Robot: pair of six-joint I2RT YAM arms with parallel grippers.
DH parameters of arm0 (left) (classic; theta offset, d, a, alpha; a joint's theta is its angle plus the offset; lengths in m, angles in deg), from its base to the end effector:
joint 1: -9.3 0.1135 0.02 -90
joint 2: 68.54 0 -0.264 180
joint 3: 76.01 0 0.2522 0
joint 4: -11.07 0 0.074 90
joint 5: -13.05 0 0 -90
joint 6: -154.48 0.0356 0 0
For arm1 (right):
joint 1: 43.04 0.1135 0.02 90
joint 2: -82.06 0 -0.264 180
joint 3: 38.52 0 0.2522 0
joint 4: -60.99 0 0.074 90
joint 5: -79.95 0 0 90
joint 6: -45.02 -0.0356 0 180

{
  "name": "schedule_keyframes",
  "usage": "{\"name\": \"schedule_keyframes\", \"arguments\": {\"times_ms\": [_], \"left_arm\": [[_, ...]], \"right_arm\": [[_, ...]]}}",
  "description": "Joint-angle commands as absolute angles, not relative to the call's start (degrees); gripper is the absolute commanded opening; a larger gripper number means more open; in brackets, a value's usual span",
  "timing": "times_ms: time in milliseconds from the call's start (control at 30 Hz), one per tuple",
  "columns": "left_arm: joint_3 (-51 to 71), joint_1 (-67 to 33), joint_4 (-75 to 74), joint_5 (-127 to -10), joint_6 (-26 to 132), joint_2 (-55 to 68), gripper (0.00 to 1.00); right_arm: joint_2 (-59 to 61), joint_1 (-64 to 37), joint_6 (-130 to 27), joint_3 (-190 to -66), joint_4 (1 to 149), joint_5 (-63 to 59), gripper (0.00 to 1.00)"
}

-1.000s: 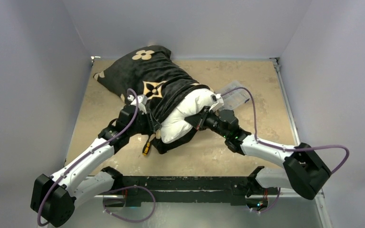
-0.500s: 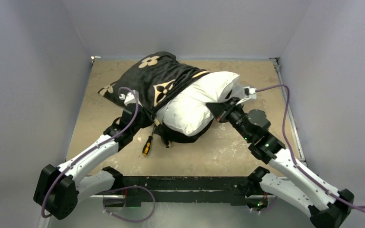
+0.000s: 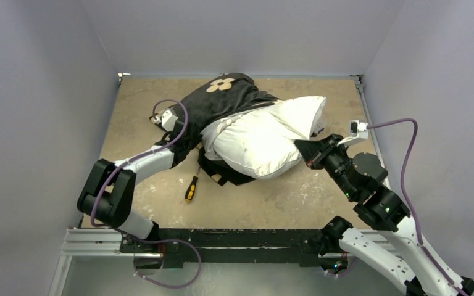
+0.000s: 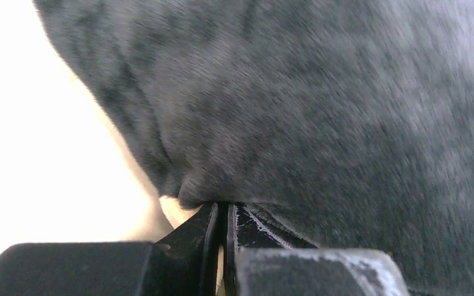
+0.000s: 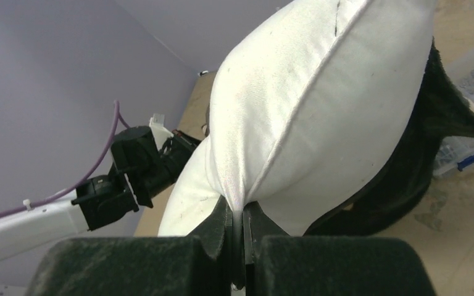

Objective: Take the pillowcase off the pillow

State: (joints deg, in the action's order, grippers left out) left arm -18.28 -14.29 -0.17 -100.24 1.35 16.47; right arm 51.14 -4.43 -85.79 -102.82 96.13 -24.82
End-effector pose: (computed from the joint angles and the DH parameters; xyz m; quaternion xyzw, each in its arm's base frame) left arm 0.2848 -0.1090 0.1945 -0.3809 0.8006 -0.1598 0.4341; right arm 0.0936 0.0631 0.3846 0.1031 0.7101 0.3701 0.5901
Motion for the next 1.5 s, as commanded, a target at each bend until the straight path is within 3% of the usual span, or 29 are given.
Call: {"name": "schedule_keyframes", "arguments": {"times_ms": [0, 200, 500, 600, 767, 900, 1033, 1200, 1467], "left_arm": [[-13.27, -8.30, -3.64, -113.70, 0.40, 22.42, 0.00], [-4.89, -8.45, -0.14, -100.92, 11.11, 24.58, 0.03], [-3.00, -9.41, -7.67, -91.77, 19.07, 12.63, 0.47], [-2.68, -10.00, -10.57, -89.27, 20.94, 8.43, 0.55], [-2.61, -10.36, -16.18, -87.48, 24.37, 1.57, 0.61], [-3.21, -10.56, -19.75, -85.25, 27.60, -2.77, 0.65], [-3.64, -10.56, -23.46, -80.37, 30.73, -4.52, 0.66], [-7.71, -10.56, -26.84, -77.25, 32.74, -6.94, 0.66], [-17.74, -10.61, -20.43, -71.97, 27.60, -8.94, 0.66]], "right_arm": [[57.51, -5.19, -83.90, -112.37, 84.61, -30.76, 0.00], [52.92, -5.21, -80.21, -103.10, 74.62, -11.11, 0.00], [32.14, -4.63, -75.92, -96.66, 58.29, 11.07, 0.02], [26.87, -1.68, -74.83, -97.55, 56.22, 12.00, 0.15], [21.45, 5.01, -71.49, -103.87, 60.03, 6.86, 0.67], [20.11, 5.30, -68.03, -109.49, 63.86, 7.10, 0.88], [20.21, 5.21, -65.09, -113.85, 65.11, 7.24, 0.96], [21.82, 5.21, -64.27, -116.12, 67.24, 7.15, 0.99], [12.48, 0.80, -70.61, -116.54, 78.15, -16.42, 0.99]]}}
